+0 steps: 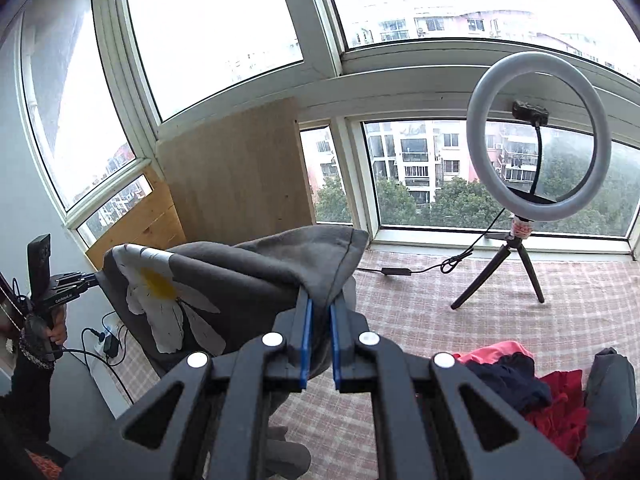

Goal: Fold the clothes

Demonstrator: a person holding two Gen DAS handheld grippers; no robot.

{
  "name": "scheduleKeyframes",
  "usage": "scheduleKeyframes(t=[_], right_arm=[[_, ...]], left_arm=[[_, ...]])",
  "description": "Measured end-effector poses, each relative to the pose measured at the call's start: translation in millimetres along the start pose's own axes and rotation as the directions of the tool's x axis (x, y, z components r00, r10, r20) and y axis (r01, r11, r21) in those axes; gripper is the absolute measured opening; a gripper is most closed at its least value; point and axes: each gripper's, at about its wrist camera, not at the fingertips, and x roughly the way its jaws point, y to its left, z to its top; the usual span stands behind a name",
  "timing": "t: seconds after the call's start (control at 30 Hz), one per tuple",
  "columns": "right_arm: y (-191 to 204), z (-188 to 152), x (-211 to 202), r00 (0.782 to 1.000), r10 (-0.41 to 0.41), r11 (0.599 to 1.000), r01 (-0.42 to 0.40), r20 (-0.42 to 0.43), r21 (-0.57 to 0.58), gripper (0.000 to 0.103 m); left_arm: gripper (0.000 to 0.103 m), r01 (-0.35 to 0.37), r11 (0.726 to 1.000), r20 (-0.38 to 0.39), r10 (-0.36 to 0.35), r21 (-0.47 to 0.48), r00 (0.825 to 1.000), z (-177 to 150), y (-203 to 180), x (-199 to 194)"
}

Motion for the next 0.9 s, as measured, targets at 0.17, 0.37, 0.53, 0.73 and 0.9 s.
scheduleKeyframes(t=[0.17, 0.37, 0.53, 0.73, 0.9], right_arm=[[-24, -85, 10, 0.940, -0.153, 0.986, 0.165, -0.306, 0.015, 0.011], [-57, -172, 54, 0.788, -0.222, 0.957, 0.289, -0.574, 0.027, 0.013], [-26, -141, 81, 0.866, -0.141, 0.990, 0.131, -0.479, -0.054, 0.045], [-17, -158, 160, 0.805, -0.111, 0.991, 0.046, -0.582, -0.125, 0.045], [-24, -169, 190, 0.769, -0.105, 0.989, 0.014, -0.631, -0.147, 0.045]], left_arm=[[0.005, 0.088, 0.991, -0.247, -0.062, 0.097, 0.967, -55, -16, 62], [0.003, 0.153, 0.982, -0.531, -0.073, 0.108, 0.844, -142, -35, 130], [0.003, 0.205, 0.963, -0.433, -0.112, 0.175, 0.894, -94, -38, 122], [0.011, 0.225, 0.921, -0.395, -0.086, 0.319, 0.915, -51, -53, 139], [0.012, 0.283, 0.888, -0.513, -0.062, 0.364, 0.856, -58, -64, 202]])
